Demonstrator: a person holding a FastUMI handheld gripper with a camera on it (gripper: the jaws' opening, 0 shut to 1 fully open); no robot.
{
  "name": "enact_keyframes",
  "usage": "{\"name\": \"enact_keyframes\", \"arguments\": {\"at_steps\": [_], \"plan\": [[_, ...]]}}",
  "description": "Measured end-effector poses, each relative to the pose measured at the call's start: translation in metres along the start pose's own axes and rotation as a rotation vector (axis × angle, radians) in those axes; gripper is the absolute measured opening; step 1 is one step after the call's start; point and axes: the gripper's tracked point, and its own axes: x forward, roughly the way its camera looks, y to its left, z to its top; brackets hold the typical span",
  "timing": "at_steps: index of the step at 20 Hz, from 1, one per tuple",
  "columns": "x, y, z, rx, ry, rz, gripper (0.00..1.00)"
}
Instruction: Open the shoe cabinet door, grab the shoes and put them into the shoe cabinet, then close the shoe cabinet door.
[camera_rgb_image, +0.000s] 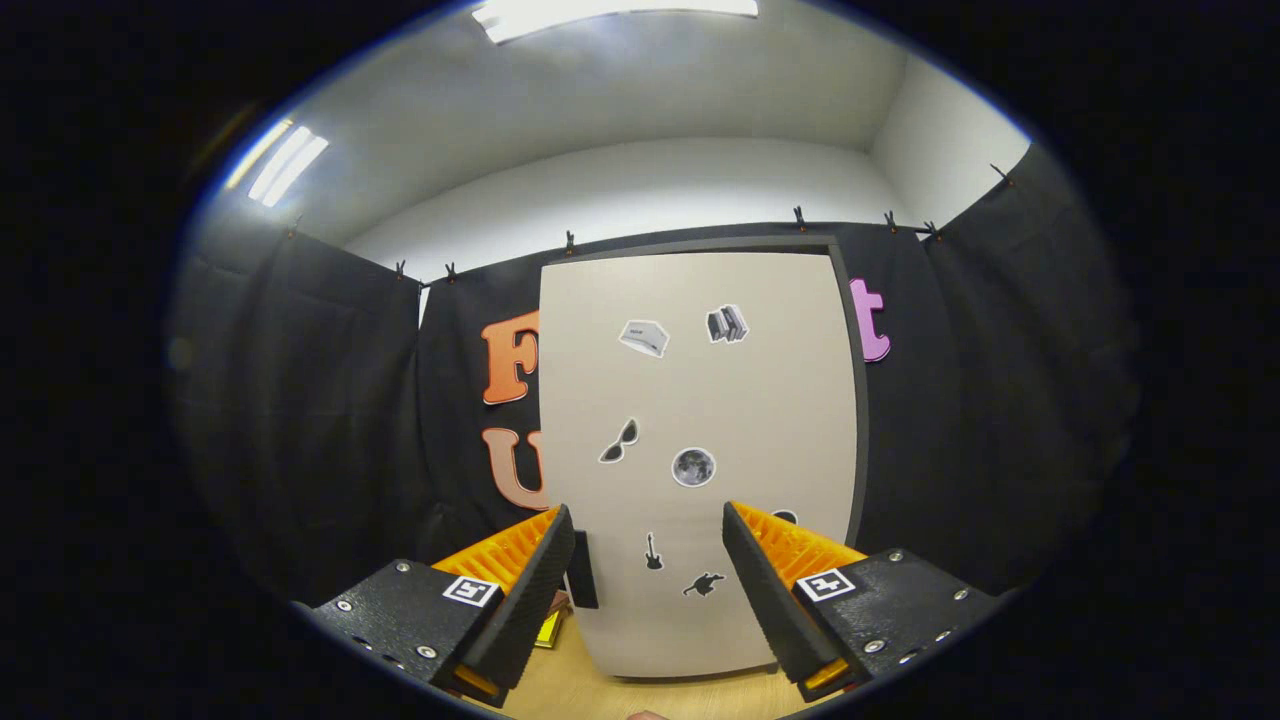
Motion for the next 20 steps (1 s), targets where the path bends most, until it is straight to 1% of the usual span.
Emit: {"name": "enact_keyframes", "arguments": {"at_steps": [3,7,14,20], "plan": [[-0.005,-0.007,0.006,0.001,-0.012,-0.023,0.93],[-0.012,-0.015,0.009,-0.029,-0.019,-0.061,0.93],[-0.021,-0.02,0.011,-0.055,-0.027,-0.083,0.93],[-0.025,-0.018,0.012,-0.086,-0.04,-0.082,0.93]]}}
